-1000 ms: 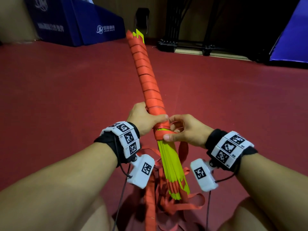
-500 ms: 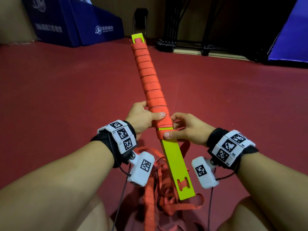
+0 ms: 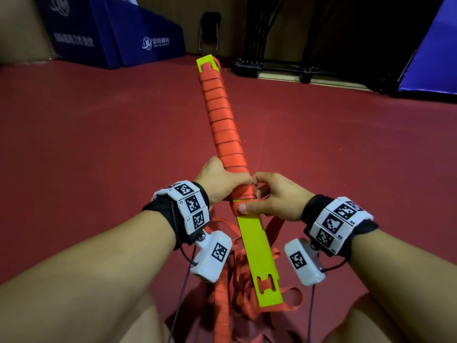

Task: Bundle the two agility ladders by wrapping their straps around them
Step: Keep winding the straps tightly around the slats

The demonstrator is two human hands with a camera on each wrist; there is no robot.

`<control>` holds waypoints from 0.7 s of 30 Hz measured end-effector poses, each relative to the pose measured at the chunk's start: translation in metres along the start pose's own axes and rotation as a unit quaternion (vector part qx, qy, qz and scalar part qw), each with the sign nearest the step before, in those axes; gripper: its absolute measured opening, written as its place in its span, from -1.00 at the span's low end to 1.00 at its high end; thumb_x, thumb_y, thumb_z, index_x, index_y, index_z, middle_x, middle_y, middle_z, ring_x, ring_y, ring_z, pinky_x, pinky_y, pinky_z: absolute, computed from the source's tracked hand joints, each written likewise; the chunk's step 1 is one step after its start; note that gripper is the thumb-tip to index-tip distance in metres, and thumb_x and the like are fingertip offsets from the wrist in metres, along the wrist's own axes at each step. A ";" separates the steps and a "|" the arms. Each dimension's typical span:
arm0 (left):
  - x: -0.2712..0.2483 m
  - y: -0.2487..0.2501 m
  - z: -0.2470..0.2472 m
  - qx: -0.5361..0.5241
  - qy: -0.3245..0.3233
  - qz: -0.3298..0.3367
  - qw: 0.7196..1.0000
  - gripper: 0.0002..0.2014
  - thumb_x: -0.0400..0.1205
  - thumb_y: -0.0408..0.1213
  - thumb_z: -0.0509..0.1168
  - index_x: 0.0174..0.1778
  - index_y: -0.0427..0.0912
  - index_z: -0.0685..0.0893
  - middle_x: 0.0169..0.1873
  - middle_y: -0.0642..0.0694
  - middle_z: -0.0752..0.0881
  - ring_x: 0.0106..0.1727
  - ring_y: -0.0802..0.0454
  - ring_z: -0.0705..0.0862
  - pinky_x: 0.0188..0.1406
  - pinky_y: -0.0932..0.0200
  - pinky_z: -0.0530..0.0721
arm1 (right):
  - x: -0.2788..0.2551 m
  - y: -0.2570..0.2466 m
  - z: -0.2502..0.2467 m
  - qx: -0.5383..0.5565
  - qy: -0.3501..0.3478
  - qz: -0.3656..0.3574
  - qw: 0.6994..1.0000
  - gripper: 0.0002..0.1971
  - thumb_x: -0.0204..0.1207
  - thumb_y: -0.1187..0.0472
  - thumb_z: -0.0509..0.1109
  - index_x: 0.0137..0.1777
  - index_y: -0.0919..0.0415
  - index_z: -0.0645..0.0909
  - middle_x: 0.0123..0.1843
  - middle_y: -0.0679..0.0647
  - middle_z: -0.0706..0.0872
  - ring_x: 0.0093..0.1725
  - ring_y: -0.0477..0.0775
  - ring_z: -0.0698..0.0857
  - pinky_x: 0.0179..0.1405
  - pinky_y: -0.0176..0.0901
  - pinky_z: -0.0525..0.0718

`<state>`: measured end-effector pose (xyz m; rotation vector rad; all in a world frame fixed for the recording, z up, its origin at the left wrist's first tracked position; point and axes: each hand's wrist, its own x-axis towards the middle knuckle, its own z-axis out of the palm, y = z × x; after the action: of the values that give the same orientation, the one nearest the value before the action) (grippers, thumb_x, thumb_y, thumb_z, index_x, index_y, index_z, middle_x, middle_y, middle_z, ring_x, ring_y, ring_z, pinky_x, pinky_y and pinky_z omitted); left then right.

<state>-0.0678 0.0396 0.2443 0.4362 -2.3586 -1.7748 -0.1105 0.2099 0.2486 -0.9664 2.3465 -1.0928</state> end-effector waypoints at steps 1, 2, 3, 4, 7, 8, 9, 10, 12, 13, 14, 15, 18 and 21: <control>0.000 -0.001 0.001 0.000 0.000 -0.003 1.000 -0.26 -0.04 0.10 0.60 0.03 -0.20 0.73 -0.09 -0.24 0.83 -0.08 -0.23 0.84 -0.11 -0.35 0.83 | 0.000 -0.001 -0.001 -0.021 0.001 -0.001 1.000 -0.42 0.25 -0.16 0.70 -0.01 0.25 0.55 -0.29 0.09 0.75 -0.39 -0.01 0.67 -0.30 0.10 0.68; -0.002 0.001 0.001 -0.004 0.000 -0.004 1.000 -0.32 -0.03 0.06 0.57 -0.03 -0.23 0.74 -0.12 -0.28 0.83 -0.09 -0.27 0.84 -0.13 -0.37 0.83 | 0.000 -0.002 -0.001 -0.036 0.001 0.000 0.999 -0.45 0.27 -0.15 0.70 0.00 0.22 0.54 -0.24 0.13 0.79 -0.40 -0.04 0.68 -0.31 0.06 0.68; -0.003 0.002 0.001 -0.007 0.000 -0.005 1.000 -0.37 -0.03 0.03 0.54 -0.09 -0.25 0.75 -0.17 -0.29 0.83 -0.12 -0.28 0.84 -0.13 -0.39 0.82 | 0.000 -0.003 -0.002 -0.046 0.001 0.002 0.999 -0.48 0.31 -0.12 0.69 0.00 0.19 0.53 -0.20 0.15 0.81 -0.42 -0.06 0.67 -0.33 0.02 0.67; -0.003 0.002 0.001 -0.012 -0.002 -0.006 1.000 -0.42 -0.03 0.00 0.50 -0.14 -0.25 0.74 -0.23 -0.27 0.82 -0.15 -0.26 0.83 -0.12 -0.41 0.82 | 0.001 -0.003 -0.001 -0.051 0.002 0.006 0.999 -0.49 0.33 -0.10 0.69 0.01 0.18 0.52 -0.19 0.16 0.81 -0.43 -0.06 0.67 -0.34 0.00 0.67; 0.003 -0.001 -0.001 -0.034 -0.006 -0.014 0.999 -0.35 -0.03 -0.06 0.47 -0.03 -0.30 0.69 -0.22 -0.24 0.77 -0.13 -0.29 0.81 -0.11 -0.48 0.80 | 0.001 -0.004 0.002 -0.012 -0.009 0.009 1.000 -0.48 0.34 -0.11 0.68 0.10 0.16 0.54 -0.07 0.22 0.82 -0.29 0.18 0.77 -0.30 0.18 0.76; 0.004 -0.002 -0.002 -0.046 -0.012 -0.014 0.999 -0.34 -0.03 -0.09 0.47 -0.01 -0.31 0.67 -0.19 -0.25 0.76 -0.12 -0.29 0.80 -0.08 -0.44 0.81 | 0.001 -0.005 0.003 0.007 -0.018 0.004 1.000 -0.47 0.35 -0.11 0.67 0.16 0.14 0.57 0.00 0.23 0.82 -0.15 0.29 0.81 -0.22 0.26 0.79; 0.002 0.000 -0.002 -0.057 -0.022 -0.012 0.998 -0.37 -0.04 -0.12 0.45 -0.04 -0.29 0.65 -0.21 -0.25 0.74 -0.15 -0.25 0.77 -0.06 -0.35 0.83 | 0.001 -0.005 0.003 0.024 -0.030 0.002 0.999 -0.46 0.36 -0.09 0.66 0.23 0.13 0.58 0.06 0.23 0.81 -0.02 0.35 0.80 -0.13 0.31 0.81; -0.002 0.003 -0.003 -0.071 -0.037 -0.009 0.997 -0.43 -0.03 -0.17 0.44 -0.08 -0.26 0.65 -0.24 -0.26 0.69 -0.18 -0.20 0.73 -0.10 -0.21 0.79 | 0.001 -0.006 0.004 0.043 -0.042 0.005 0.998 -0.44 0.37 -0.06 0.65 0.28 0.15 0.58 0.10 0.22 0.81 0.01 0.37 0.80 -0.10 0.30 0.81; -0.009 0.010 -0.005 -0.112 -0.065 -0.005 0.992 -0.52 0.05 -0.32 0.39 -0.06 -0.25 0.64 -0.23 -0.27 0.60 -0.18 -0.17 0.62 -0.23 0.00 0.67 | -0.001 -0.007 0.003 0.111 -0.056 0.029 0.992 -0.44 0.38 0.07 0.66 0.30 0.25 0.54 0.01 0.21 0.78 -0.17 0.28 0.76 -0.32 0.03 0.75; -0.011 0.012 -0.005 -0.139 -0.074 -0.004 0.988 -0.52 0.11 -0.39 0.35 0.00 -0.27 0.63 -0.18 -0.26 0.59 -0.15 -0.17 0.60 -0.25 0.06 0.65 | -0.002 -0.007 0.002 0.151 -0.060 0.040 0.986 -0.45 0.36 0.14 0.65 0.27 0.27 0.52 -0.12 0.16 0.74 -0.28 0.19 0.70 -0.45 -0.11 0.64; -0.012 0.012 -0.006 -0.164 -0.081 -0.004 0.983 -0.50 0.16 -0.43 0.33 0.07 -0.27 0.63 -0.11 -0.26 0.60 -0.09 -0.19 0.62 -0.23 0.07 0.69 | -0.003 -0.007 0.001 0.183 -0.064 0.044 0.980 -0.48 0.35 0.19 0.62 0.25 0.27 0.51 -0.24 0.09 0.71 -0.36 0.09 0.65 -0.52 -0.22 0.55; -0.011 0.011 -0.006 -0.186 -0.085 -0.005 0.979 -0.48 0.18 -0.46 0.32 0.13 -0.28 0.62 -0.05 -0.26 0.62 -0.03 -0.21 0.65 -0.14 0.00 0.75 | -0.004 -0.006 -0.001 0.202 -0.064 0.045 0.976 -0.51 0.38 0.25 0.61 0.25 0.26 0.50 -0.32 0.02 0.70 -0.43 0.01 0.62 -0.57 -0.28 0.50; -0.009 0.010 -0.006 -0.224 -0.088 -0.017 0.971 -0.44 0.19 -0.48 0.33 0.18 -0.29 0.60 0.05 -0.27 0.66 0.10 -0.24 0.70 0.25 -0.33 0.70 | -0.007 -0.009 -0.002 0.203 -0.045 0.041 0.977 -0.61 0.50 0.41 0.54 0.28 0.40 0.53 -0.26 0.08 0.72 -0.41 -0.08 0.67 -0.53 -0.33 0.58; -0.006 0.009 -0.002 -0.206 -0.091 -0.009 0.974 -0.59 0.30 -0.41 0.51 0.05 -0.16 0.61 -0.13 -0.15 0.69 -0.07 -0.06 0.73 0.00 -0.07 0.74 | -0.007 -0.010 0.001 0.139 -0.025 0.016 0.990 -0.61 0.43 0.32 0.63 0.20 0.41 0.63 -0.08 0.20 0.73 -0.17 0.04 0.72 -0.22 -0.16 0.73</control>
<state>-0.0629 0.0416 0.2538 0.2435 -2.0078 -2.3261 -0.1008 0.2096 0.2566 -0.8399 2.0921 -1.3235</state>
